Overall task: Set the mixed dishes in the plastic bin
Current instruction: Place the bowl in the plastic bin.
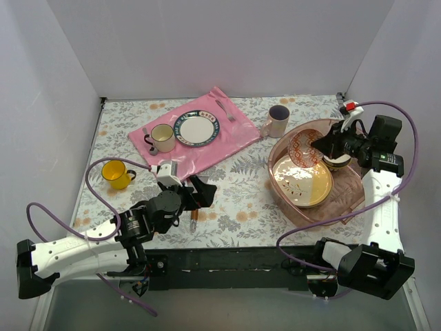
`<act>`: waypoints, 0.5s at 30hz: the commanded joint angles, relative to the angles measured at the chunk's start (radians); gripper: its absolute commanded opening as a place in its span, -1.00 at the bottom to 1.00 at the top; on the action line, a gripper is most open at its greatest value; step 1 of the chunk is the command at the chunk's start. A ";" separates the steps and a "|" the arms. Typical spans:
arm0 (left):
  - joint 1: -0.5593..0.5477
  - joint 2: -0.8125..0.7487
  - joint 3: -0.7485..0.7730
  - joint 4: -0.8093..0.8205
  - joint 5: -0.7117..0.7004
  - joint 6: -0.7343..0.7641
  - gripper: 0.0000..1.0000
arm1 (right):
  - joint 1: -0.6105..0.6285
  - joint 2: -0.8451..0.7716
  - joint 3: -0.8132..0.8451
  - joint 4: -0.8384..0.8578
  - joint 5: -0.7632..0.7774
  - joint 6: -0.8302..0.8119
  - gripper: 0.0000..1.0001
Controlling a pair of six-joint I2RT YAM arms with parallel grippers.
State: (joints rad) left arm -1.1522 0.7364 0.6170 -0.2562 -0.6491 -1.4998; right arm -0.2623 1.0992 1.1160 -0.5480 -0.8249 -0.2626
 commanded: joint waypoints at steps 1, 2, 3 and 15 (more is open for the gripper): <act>0.020 -0.006 -0.023 0.000 0.011 -0.016 0.96 | -0.026 -0.013 0.010 0.074 0.021 0.033 -0.97; 0.026 -0.005 -0.028 0.000 0.022 -0.016 0.96 | -0.032 -0.009 0.008 0.076 0.030 0.033 -0.97; 0.029 -0.008 -0.036 0.000 0.023 -0.017 0.97 | -0.037 -0.004 0.008 0.079 0.036 0.034 -0.97; 0.060 -0.009 -0.068 0.009 0.069 -0.036 0.97 | -0.112 0.028 0.021 0.094 0.098 0.028 -0.97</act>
State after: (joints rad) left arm -1.1023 0.7376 0.5621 -0.2543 -0.5930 -1.5272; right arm -0.3473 1.1217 1.1156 -0.5201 -0.7338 -0.2459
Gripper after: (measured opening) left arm 0.981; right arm 0.100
